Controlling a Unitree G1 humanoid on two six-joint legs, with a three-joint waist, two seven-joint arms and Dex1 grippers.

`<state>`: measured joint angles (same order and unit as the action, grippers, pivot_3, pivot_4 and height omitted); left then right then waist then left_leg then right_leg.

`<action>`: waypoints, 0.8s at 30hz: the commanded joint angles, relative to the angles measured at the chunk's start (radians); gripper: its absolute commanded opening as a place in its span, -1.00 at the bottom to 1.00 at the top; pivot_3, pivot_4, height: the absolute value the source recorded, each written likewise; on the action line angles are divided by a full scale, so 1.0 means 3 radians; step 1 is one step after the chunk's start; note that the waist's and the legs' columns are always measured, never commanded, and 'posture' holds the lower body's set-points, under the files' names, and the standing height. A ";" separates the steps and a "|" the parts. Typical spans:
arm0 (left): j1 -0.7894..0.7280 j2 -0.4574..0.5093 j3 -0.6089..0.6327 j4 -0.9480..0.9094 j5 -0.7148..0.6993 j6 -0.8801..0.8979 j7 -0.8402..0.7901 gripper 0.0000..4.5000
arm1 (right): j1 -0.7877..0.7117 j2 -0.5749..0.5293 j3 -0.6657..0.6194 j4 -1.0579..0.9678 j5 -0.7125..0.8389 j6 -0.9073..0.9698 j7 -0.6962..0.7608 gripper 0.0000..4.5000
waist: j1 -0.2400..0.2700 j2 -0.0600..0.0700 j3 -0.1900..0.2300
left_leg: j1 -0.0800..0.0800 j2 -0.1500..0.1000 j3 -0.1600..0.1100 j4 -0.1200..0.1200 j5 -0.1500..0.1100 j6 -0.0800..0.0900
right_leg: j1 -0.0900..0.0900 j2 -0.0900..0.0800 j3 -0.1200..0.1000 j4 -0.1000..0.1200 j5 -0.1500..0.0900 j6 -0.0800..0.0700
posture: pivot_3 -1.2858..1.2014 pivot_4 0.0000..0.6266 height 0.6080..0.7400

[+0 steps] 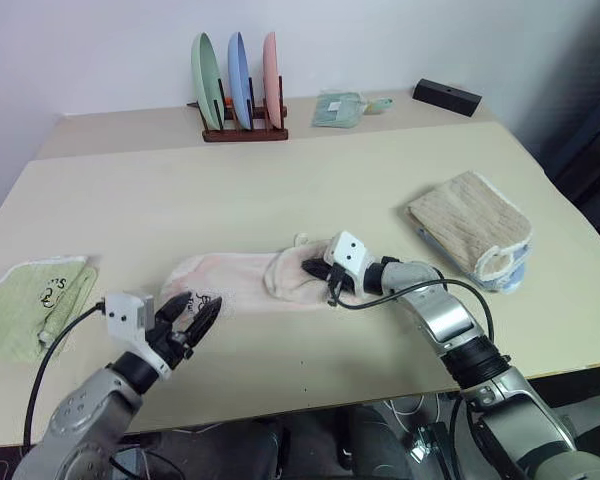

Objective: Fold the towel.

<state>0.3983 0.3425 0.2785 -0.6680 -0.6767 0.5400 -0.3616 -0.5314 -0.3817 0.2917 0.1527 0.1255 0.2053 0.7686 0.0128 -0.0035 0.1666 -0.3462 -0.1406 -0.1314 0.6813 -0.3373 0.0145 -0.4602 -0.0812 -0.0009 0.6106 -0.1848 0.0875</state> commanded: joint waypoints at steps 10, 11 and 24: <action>0.0295 -0.0655 0.0122 -0.0197 -0.1390 0.0406 0.1226 1.00 | -0.0351 -0.0097 -0.0292 -0.0654 0.0240 0.0007 0.0320 0.98 | 0.0005 -0.0001 0.0001 | -0.0001 0.0000 -0.0002 0.0001 -0.0001 0.0001 | 0.0002 -0.0001 -0.0001 -0.0001 -0.0001 0.0001 | 0.03 -0.52 1.00; 0.0283 -0.0656 0.0120 -0.0188 -0.1427 0.0414 0.1294 1.00 | -0.0349 -0.0096 -0.0290 -0.0655 0.0233 0.0006 0.0322 0.98 | 0.0004 -0.0001 0.0001 | -0.0001 0.0000 -0.0002 0.0001 -0.0001 0.0001 | 0.0001 -0.0001 -0.0001 -0.0001 -0.0001 0.0001 | 0.03 -0.52 1.00; -0.0715 -0.0832 0.0321 0.0572 -0.2591 0.0132 0.2466 0.89 | -0.0256 -0.0025 -0.0226 -0.0863 0.0122 0.0031 0.0208 0.99 | 0.0007 -0.0004 -0.0002 | 0.0000 0.0000 -0.0003 0.0002 0.0000 -0.0002 | 0.0000 0.0000 -0.0002 0.0000 -0.0001 0.0000 | 0.03 -0.52 1.00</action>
<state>0.1821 0.0876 0.3694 -0.5079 -1.4241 0.5945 0.3552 -0.5912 -0.3959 0.2431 -0.0506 0.1501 0.2140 0.8392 0.0151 -0.0047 0.1662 -0.3462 -0.1406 -0.1322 0.6820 -0.3372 0.0138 -0.4600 -0.0812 -0.0014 0.6107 -0.1850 0.0877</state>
